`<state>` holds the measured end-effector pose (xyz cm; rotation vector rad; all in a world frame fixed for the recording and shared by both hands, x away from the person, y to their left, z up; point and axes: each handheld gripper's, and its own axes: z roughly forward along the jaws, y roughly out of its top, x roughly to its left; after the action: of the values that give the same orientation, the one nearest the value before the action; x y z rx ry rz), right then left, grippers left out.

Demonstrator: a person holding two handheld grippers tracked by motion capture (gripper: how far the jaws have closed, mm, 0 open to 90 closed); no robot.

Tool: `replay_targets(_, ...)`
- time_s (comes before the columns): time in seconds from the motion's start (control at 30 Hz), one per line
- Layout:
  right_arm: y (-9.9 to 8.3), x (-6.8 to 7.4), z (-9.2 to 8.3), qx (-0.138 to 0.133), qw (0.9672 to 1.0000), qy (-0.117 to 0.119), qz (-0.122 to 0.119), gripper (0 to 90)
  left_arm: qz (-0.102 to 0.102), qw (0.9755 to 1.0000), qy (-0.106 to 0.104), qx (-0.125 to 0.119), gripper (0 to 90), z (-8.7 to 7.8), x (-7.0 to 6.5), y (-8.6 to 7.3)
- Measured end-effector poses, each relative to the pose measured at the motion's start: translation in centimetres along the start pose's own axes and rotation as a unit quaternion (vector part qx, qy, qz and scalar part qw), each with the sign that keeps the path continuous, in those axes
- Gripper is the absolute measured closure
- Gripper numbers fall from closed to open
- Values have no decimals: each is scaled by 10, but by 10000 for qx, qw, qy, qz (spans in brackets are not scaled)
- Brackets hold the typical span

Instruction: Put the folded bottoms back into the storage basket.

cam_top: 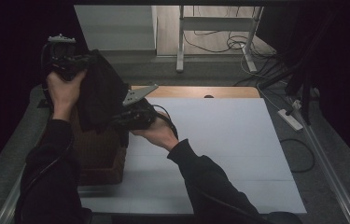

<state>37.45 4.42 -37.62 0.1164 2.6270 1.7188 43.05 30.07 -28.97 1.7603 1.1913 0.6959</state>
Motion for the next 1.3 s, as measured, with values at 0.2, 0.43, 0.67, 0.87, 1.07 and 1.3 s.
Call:
replay_targets(0.2,8,2,10,-39,10000,46,-24,830,-60,9999,88,-41,841,-10,10,-1)
replay_targets(0.43,11,4,28,36,10000,75,-8,830,-52,9998,195,84,841,-12,18,-6)
replay_targets(0.67,4,6,46,230,9997,3,41,830,-76,9991,280,301,841,-3,27,-21)
replay_targets(0.87,-6,4,59,451,9989,-63,73,829,-126,9983,301,477,841,10,33,-36)
replay_targets(1.07,-18,1,68,620,9979,-102,146,829,-121,9970,297,706,841,25,36,-50)
replay_targets(1.3,-29,0,77,870,9960,-103,147,829,-124,9952,279,926,839,36,40,-66)
